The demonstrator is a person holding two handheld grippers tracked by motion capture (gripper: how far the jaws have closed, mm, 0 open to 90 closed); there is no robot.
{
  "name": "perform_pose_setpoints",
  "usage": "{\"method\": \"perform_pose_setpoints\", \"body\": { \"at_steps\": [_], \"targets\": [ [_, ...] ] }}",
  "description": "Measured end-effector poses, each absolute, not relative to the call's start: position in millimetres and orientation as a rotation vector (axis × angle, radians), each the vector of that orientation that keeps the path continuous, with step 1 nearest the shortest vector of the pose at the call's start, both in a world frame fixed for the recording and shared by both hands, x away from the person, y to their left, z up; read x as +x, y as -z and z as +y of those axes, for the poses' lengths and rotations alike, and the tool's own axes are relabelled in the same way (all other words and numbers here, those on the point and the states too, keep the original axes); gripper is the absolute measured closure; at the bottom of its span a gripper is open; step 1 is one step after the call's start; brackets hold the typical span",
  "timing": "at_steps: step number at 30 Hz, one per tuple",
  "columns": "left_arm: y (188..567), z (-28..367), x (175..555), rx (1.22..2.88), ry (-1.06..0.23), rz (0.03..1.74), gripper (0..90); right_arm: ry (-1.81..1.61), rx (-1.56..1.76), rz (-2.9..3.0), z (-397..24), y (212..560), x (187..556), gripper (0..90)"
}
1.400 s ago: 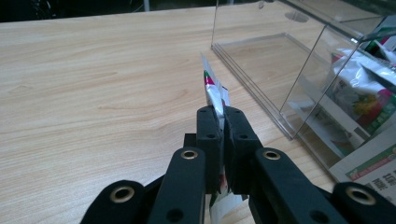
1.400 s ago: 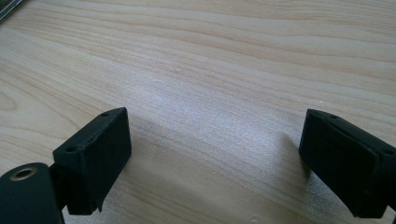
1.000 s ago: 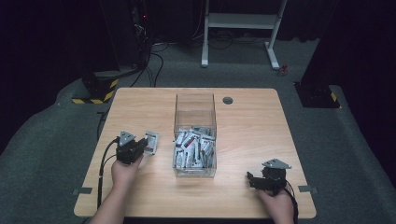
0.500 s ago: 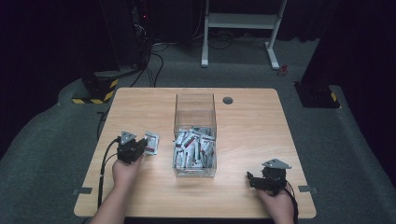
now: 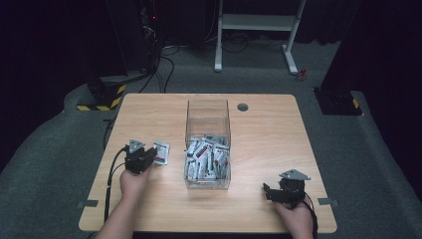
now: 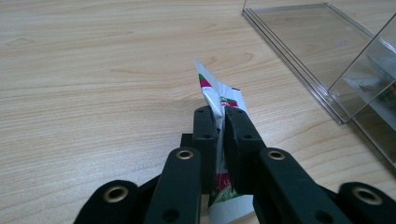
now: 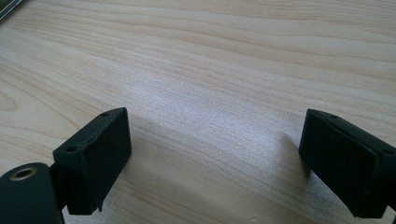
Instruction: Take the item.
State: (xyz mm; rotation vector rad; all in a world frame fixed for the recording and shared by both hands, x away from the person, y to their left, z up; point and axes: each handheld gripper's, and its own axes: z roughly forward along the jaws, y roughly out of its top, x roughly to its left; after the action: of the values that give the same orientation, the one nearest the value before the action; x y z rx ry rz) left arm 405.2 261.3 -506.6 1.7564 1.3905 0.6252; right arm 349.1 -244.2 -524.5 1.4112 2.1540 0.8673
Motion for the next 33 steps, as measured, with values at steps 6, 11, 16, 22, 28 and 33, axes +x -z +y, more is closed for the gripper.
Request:
{"method": "perform_pose_setpoints", "body": {
  "at_steps": [6,11,16,22,28,33],
  "targets": [
    [506,262,404,1.769,-0.659,1.418,60.0,-0.867,1.412,2.154,-244,524,349,8.9],
    [501,264,402,1.743,-0.672,1.421,47.8,-0.867,1.411,2.154,-244,525,349,8.9],
    [499,266,401,1.734,-0.674,1.427,40.9,-0.867,1.411,2.152,-244,525,349,8.9],
    [497,268,400,1.726,-0.652,1.415,35.0,-0.868,1.411,2.152,-244,525,349,8.9],
    [492,270,396,1.704,-0.629,1.406,27.9,-0.868,1.411,2.154,-244,525,349,8.9],
    [490,270,393,1.713,-0.62,1.406,22.4,-0.867,1.411,2.152,-244,525,349,8.9]
  ]
}}
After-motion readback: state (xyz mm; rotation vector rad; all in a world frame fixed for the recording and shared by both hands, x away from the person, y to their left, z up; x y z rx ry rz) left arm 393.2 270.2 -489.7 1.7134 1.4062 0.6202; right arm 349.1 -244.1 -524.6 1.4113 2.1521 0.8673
